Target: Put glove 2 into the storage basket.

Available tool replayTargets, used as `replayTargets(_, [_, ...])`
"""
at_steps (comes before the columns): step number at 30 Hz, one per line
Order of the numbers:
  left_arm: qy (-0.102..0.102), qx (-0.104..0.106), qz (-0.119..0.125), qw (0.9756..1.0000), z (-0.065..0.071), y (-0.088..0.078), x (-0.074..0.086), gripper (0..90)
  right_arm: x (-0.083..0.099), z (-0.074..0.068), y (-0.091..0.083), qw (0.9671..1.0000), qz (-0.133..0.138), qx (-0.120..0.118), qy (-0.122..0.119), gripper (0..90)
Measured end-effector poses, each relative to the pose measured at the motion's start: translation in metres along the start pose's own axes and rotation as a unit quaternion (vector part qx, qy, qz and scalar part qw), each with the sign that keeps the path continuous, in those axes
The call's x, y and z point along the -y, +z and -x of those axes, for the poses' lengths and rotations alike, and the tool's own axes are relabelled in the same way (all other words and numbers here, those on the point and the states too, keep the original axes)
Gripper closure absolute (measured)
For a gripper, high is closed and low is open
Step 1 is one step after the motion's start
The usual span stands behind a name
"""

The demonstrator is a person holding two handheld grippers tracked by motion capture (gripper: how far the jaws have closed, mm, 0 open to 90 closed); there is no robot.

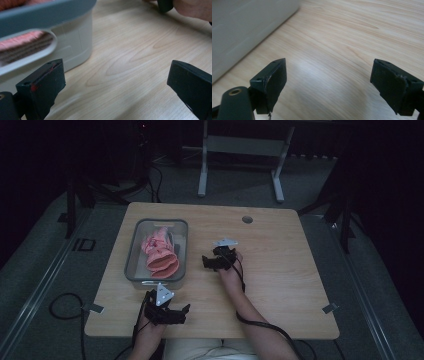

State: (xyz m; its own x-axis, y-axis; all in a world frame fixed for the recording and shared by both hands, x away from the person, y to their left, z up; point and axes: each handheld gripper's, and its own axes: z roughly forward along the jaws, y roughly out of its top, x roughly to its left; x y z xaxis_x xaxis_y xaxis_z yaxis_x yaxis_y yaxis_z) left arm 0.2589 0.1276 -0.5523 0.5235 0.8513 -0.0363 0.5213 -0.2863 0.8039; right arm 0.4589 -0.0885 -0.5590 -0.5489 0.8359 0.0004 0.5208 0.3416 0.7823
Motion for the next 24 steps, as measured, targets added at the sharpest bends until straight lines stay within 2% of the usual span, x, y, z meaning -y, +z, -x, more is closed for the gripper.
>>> replayTargets(5, [-0.002,0.007,-0.011,0.9999,0.0002,0.0037,0.002,1.0,0.0043,0.0063,-0.0014,0.9992,0.017,0.022,0.029,13.6])
replayTargets(8, [0.004,0.005,-0.015,0.9999,0.0017,0.0045,0.0022,1.1,0.0046,0.0079,-0.0018,0.9987,0.022,0.028,0.037,13.6])
replayTargets(13, [0.012,0.002,-0.017,0.9998,0.0037,0.0052,0.0025,1.0,0.0048,0.008,-0.002,0.9983,0.023,0.035,0.041,13.6])
replayTargets(19, [0.009,0.0,-0.016,0.9998,0.0034,0.0048,0.0028,1.0,0.0046,0.0074,-0.0016,0.9983,0.02,0.04,0.039,13.6])
replayTargets(24, [0.018,-0.004,-0.018,0.9997,0.0039,0.0053,0.0028,1.0,0.0047,0.0071,-0.0017,0.9982,0.021,0.049,0.027,13.6])
